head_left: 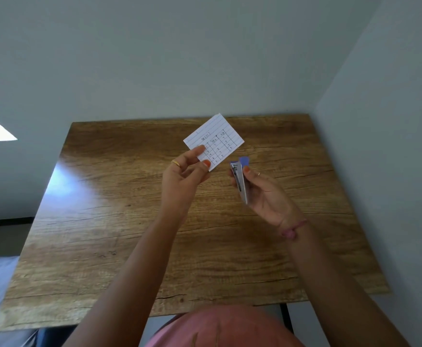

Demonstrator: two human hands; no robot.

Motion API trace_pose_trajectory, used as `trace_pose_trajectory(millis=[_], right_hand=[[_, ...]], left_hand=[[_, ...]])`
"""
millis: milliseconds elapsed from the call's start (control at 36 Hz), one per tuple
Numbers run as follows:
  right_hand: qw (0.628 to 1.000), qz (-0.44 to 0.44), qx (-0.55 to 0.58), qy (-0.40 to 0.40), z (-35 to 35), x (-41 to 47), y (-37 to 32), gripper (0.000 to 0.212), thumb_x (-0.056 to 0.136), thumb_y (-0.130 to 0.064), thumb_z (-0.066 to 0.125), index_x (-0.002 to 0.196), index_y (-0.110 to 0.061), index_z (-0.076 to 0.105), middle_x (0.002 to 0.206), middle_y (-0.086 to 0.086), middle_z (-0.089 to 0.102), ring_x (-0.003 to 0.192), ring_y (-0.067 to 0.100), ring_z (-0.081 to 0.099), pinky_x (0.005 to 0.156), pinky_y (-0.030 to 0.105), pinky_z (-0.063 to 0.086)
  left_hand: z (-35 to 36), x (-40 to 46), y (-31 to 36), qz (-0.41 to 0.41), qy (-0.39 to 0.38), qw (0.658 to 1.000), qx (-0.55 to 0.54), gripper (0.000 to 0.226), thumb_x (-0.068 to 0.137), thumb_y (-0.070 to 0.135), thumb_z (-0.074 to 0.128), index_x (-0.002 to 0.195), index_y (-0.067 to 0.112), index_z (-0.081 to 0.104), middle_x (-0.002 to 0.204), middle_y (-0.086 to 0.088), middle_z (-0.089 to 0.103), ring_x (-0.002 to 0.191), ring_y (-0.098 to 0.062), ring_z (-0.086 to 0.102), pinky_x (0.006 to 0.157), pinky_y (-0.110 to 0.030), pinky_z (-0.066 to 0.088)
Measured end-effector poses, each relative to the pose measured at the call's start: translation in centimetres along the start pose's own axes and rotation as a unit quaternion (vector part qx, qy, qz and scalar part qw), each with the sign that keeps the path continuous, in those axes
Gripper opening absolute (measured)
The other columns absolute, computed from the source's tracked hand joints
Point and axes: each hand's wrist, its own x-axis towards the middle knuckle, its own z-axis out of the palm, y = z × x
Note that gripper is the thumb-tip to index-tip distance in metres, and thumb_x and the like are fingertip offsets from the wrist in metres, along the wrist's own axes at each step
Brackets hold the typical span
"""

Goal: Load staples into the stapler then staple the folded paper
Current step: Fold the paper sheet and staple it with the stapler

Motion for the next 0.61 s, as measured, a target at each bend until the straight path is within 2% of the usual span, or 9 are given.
trace_pose_trajectory(millis=[139, 278, 361, 444, 611], right_hand=[[0.998, 0.005, -0.018, -0.056, 1.2, -0.5, -0.3, 0.047, 0.082, -0.027, 0.066, 0.120, 0.000, 0.061, 0.104, 0.010, 0.071, 0.084, 0.014, 0.066, 0.063, 0.025, 0.055], [0.998, 0.020, -0.035, -0.041, 1.6, -0.5, -0.4, 0.052, 0.078, -0.023, 0.069, 0.124, 0.000, 0.057, 0.099, 0.009, 0.070, 0.079, 0.013, 0.068, 0.060, 0.026, 0.057], [0.999, 0.028, -0.027, -0.032, 1.7, -0.4, -0.5, 0.047, 0.079, -0.023, 0.070, 0.120, -0.003, 0.061, 0.095, 0.008, 0.071, 0.080, 0.014, 0.069, 0.061, 0.028, 0.057], [0.999, 0.029, -0.012, -0.041, 1.8, -0.3, -0.7, 0.038, 0.078, -0.024, 0.073, 0.110, -0.006, 0.067, 0.090, 0.008, 0.072, 0.078, 0.015, 0.070, 0.061, 0.029, 0.058], [0.997, 0.034, 0.003, -0.073, 1.9, 0.0, -1.0, 0.031, 0.080, -0.027, 0.073, 0.107, -0.011, 0.073, 0.099, 0.011, 0.071, 0.082, 0.017, 0.070, 0.063, 0.028, 0.059]], left_hand=[[0.4, 0.1, 0.1, 0.008, -0.012, 1.000, 0.022, 0.029, 0.086, 0.004, 0.067, 0.111, 0.020, 0.068, 0.102, 0.001, 0.072, 0.093, -0.015, 0.071, 0.073, -0.022, 0.056], [0.4, 0.2, 0.4, 0.037, -0.012, 0.994, 0.103, 0.032, 0.086, 0.007, 0.069, 0.117, 0.016, 0.066, 0.098, -0.002, 0.074, 0.089, -0.018, 0.072, 0.079, -0.031, 0.059], [0.4, 0.2, 0.6, 0.053, -0.018, 0.984, 0.168, 0.034, 0.085, 0.010, 0.070, 0.118, 0.017, 0.066, 0.092, -0.001, 0.075, 0.085, -0.017, 0.072, 0.080, -0.036, 0.059], [0.5, 0.2, 0.6, 0.060, -0.029, 0.977, 0.203, 0.034, 0.084, 0.010, 0.072, 0.117, 0.018, 0.067, 0.088, 0.004, 0.074, 0.080, -0.012, 0.071, 0.077, -0.035, 0.060], [0.5, 0.3, 0.6, 0.054, -0.010, 0.986, 0.158, 0.033, 0.084, 0.008, 0.071, 0.116, 0.015, 0.067, 0.093, -0.005, 0.074, 0.085, -0.021, 0.072, 0.080, -0.035, 0.059]])
